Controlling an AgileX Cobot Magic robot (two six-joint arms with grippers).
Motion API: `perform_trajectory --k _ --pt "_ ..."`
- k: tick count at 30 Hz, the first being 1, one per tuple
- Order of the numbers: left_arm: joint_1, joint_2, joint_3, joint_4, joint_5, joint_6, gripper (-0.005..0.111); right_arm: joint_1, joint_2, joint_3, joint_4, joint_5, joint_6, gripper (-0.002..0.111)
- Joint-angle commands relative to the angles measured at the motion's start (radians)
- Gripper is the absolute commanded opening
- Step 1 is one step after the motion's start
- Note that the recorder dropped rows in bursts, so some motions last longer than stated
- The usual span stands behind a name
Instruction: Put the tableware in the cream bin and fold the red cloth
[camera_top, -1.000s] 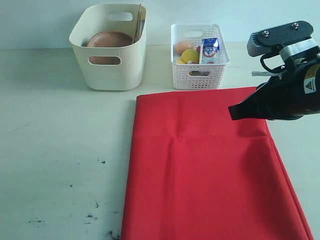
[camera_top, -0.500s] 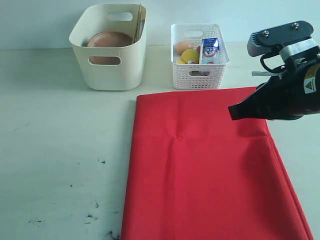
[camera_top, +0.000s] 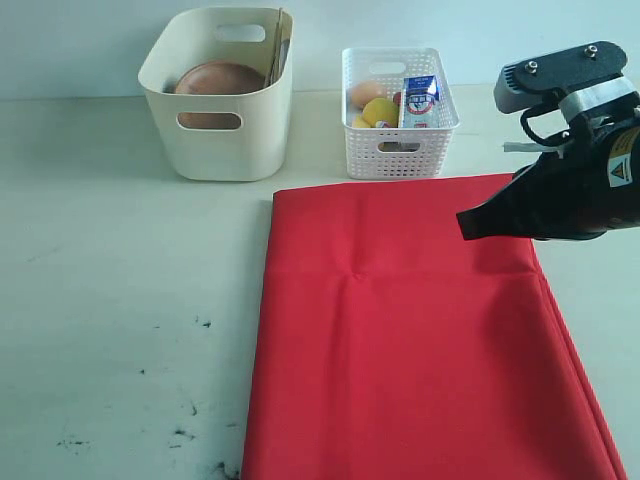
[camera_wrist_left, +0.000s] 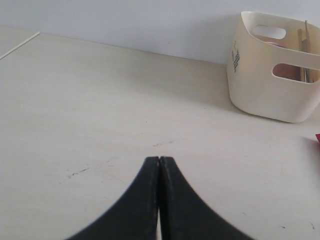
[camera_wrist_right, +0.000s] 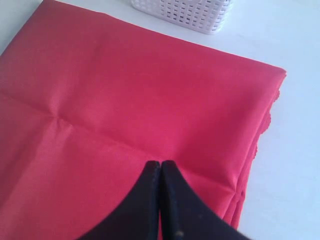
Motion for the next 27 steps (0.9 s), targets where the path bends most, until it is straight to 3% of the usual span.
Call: perform_trajectory --k 1,19,27 --pt "-0.006 -0.006 0.003 0.0 -0.004 -0.007 0.0 0.002 0.001 -0.002 -0.003 -0.012 -0.001 0.0" --pt "-0.006 -0.006 0.003 0.0 -0.004 -0.007 0.0 0.002 0.051 -0.013 0.081 -0.111 0.049 0.0" --pt "-0.006 -0.006 0.003 0.0 -0.004 -0.007 0.0 0.002 0.244 -0.105 0.339 -0.003 -0.259 0.0"
